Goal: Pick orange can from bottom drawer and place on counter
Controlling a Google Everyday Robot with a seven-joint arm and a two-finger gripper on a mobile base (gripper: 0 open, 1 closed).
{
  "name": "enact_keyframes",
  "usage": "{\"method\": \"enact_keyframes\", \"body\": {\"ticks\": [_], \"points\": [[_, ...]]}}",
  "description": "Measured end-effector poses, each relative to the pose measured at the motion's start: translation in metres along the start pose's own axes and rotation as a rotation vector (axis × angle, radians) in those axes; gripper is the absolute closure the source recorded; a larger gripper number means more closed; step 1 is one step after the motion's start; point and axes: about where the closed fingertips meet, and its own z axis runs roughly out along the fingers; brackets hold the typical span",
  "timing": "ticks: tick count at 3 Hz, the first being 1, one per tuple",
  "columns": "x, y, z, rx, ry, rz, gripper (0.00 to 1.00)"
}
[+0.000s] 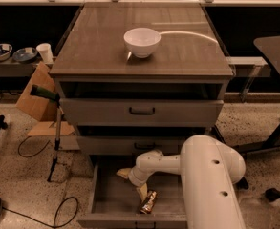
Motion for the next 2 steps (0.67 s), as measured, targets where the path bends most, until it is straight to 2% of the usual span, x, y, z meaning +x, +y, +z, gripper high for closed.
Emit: {"method": "enact_keyframes", "body": {"ticks": [2], "points": [[0.026,0.068,0.002,-0.013,0.032,0.016,0.0]]}}
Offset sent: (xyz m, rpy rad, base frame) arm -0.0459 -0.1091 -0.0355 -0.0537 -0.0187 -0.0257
